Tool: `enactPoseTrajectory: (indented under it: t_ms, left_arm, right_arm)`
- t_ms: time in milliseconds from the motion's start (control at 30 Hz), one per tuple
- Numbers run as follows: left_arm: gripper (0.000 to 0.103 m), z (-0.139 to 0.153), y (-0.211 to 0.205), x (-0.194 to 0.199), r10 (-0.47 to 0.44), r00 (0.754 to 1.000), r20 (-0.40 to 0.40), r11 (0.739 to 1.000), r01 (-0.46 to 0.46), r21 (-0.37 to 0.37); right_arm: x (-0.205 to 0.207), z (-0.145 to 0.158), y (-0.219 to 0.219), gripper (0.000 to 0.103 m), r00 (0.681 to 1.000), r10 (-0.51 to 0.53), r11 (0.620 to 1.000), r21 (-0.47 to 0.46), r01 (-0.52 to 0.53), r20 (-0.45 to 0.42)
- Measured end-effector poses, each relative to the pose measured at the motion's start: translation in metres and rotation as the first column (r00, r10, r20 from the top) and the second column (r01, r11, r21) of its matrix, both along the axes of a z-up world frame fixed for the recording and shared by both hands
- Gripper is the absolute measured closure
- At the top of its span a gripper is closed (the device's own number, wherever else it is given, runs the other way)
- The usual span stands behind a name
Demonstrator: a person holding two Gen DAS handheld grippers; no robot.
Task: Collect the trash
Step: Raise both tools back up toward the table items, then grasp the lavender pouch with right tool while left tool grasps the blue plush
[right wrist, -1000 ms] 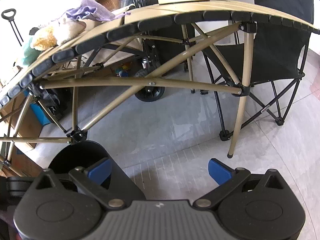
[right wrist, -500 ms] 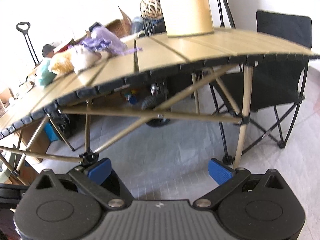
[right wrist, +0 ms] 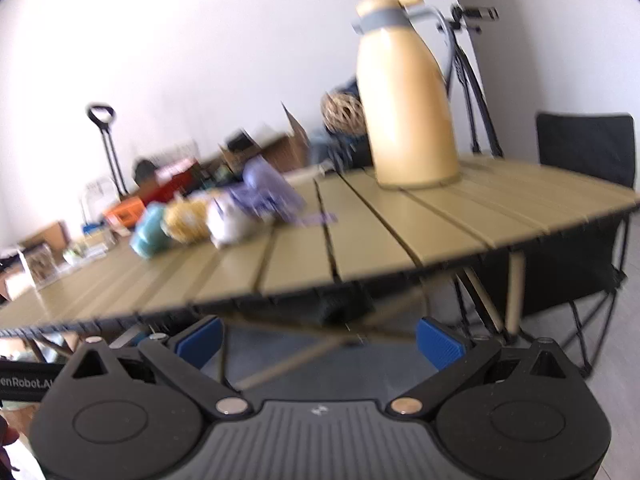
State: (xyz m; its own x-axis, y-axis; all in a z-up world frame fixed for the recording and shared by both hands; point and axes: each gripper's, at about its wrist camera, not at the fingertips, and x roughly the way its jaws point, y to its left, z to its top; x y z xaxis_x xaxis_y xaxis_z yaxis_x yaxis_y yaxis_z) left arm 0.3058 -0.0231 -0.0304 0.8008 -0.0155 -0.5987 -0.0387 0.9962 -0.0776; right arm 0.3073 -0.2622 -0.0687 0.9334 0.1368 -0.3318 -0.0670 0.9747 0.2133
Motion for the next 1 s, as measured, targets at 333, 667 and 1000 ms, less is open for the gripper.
enactPoseTrajectory:
  t_ms: [333,667,1000]
  left_arm:
    - [0.0,0.04,0.021,0.016,0.054,0.994,0.096,0.999,-0.052,-0.016]
    - [0.0,0.064,0.038,0.052,0.109,0.985,0.136,0.994,-0.105,-0.037]
    - [0.0,0.082,0.053,0.099,0.15,0.975,0.163,0.989,-0.145,-0.042]
  right_arm:
    - [0.027,0.049,0.008,0.0,0.987,0.079,0.997,-0.024,-0.077,0.14]
    - [0.077,0.076,0.019,0.0,0.988,0.113,0.992,0.05,-0.118,0.105]
    - [0.14,0.094,0.04,0.0,0.998,0.005,0.997,0.073,-0.01,0.068]
